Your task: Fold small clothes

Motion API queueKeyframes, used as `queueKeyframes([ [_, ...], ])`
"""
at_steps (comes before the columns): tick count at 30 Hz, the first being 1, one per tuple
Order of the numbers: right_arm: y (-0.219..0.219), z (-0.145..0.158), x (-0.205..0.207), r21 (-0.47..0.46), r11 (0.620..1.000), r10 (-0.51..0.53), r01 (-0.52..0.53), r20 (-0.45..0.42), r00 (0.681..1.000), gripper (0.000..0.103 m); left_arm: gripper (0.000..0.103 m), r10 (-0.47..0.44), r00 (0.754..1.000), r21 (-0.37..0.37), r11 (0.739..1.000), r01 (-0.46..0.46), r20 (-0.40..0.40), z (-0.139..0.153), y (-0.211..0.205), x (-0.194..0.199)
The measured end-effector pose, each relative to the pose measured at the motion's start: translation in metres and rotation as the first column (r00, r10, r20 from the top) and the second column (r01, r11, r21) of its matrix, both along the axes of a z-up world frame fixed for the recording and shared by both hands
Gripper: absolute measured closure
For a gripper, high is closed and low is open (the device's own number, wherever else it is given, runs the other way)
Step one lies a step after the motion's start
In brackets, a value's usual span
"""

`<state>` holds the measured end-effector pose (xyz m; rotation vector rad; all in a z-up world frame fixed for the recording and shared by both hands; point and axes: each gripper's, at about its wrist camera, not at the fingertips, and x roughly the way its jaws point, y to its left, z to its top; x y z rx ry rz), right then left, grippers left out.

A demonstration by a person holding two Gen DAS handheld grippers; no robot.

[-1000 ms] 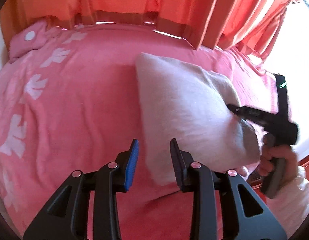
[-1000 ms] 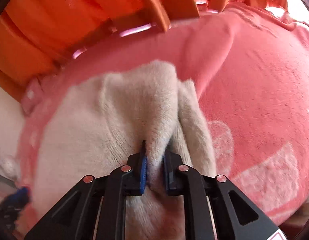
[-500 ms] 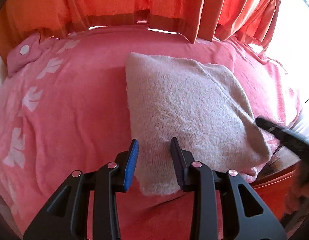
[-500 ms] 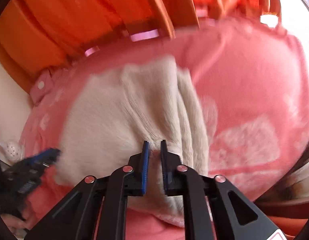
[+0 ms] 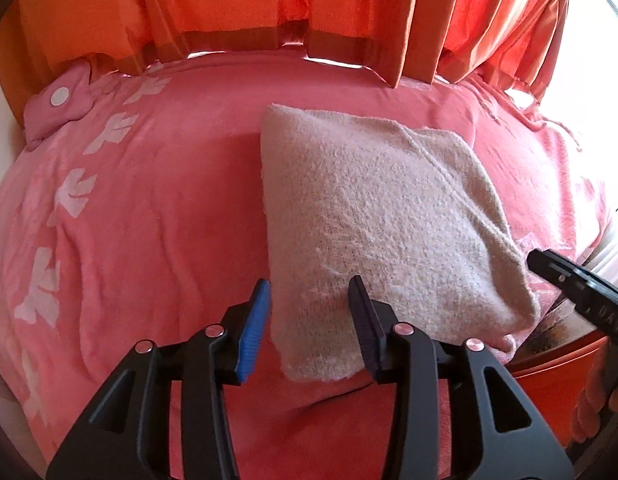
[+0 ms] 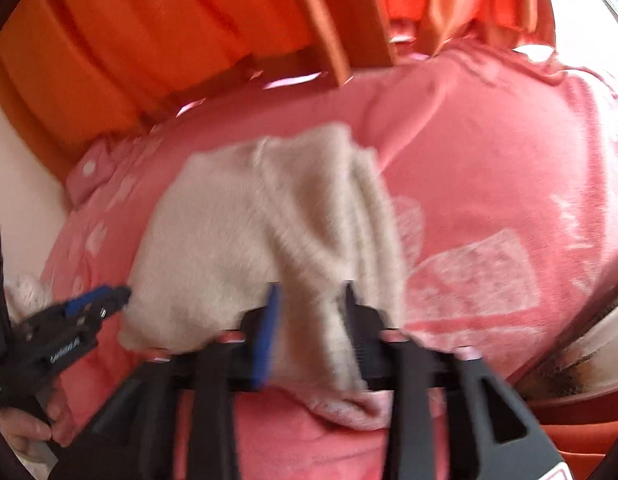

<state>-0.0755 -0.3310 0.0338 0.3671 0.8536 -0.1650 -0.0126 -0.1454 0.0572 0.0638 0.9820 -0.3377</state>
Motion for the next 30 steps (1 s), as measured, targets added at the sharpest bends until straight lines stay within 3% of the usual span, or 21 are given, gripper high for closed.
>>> queueKeyframes([
  [5, -0.024, -0.022, 0.012, 0.119, 0.992, -0.028, 0.034, -0.051, 0.998, 0.050, 0.050, -0.003, 1.000, -0.056, 0.998, 0.003, -0.005, 0.008, 0.001, -0.006],
  [6, -0.025, -0.030, 0.015, 0.142, 0.989, -0.023, 0.033, -0.071, 0.997, 0.050, 0.045, -0.013, 1.000, -0.061, 0.998, 0.013, -0.002, 0.009, 0.002, -0.009],
  [11, -0.022, -0.052, 0.023, 0.209, 0.977, -0.024, 0.048, -0.113, 0.993, 0.046, 0.041, -0.007, 1.000, -0.060, 0.998, 0.006, -0.010, 0.007, 0.013, -0.017],
  [13, -0.023, -0.045, 0.024, 0.217, 0.975, -0.032, 0.052, -0.095, 0.995, 0.068, 0.041, 0.013, 1.000, -0.056, 0.998, -0.014, -0.018, 0.005, 0.021, -0.017],
  [16, -0.017, -0.027, 0.028, 0.161, 0.986, -0.025, 0.038, -0.083, 0.996, 0.073, 0.040, 0.057, 0.998, -0.049, 0.997, -0.058, -0.024, 0.002, 0.040, -0.017],
  [19, -0.001, -0.024, 0.041, 0.083, 0.996, 0.027, -0.016, -0.131, 0.991, 0.075, 0.040, 0.109, 0.993, -0.052, 0.993, -0.110, -0.034, -0.001, 0.062, -0.015],
  [22, -0.003, -0.040, 0.048, 0.107, 0.994, 0.028, -0.010, -0.172, 0.985, 0.064, 0.040, 0.155, 0.987, -0.070, 0.985, -0.158, -0.049, -0.004, 0.084, -0.014],
  [23, -0.007, -0.044, 0.048, 0.133, 0.991, 0.009, 0.013, -0.167, 0.986, 0.064, 0.040, 0.162, 0.985, -0.075, 0.983, -0.166, -0.051, -0.004, 0.088, -0.014],
  [24, -0.009, -0.044, 0.048, 0.161, 0.986, -0.012, 0.038, -0.158, 0.987, 0.073, 0.040, 0.169, 0.984, -0.082, 0.981, -0.173, -0.051, -0.004, 0.095, -0.014],
  [25, -0.007, -0.036, 0.049, 0.179, 0.983, -0.013, 0.038, -0.139, 0.990, 0.083, 0.040, 0.176, 0.983, -0.087, 0.980, -0.180, -0.048, -0.003, 0.101, -0.015],
  [27, 0.013, -0.010, 0.053, 0.151, 0.988, 0.029, -0.018, -0.075, 0.997, 0.084, 0.040, 0.189, 0.981, -0.098, 0.977, -0.191, -0.037, -0.001, 0.113, -0.016],
  [30, 0.086, 0.046, 0.071, 0.086, 0.974, 0.206, -0.210, 0.053, 0.977, 0.085, 0.040, 0.245, 0.969, -0.101, 0.964, -0.247, -0.026, 0.001, 0.139, -0.018],
])
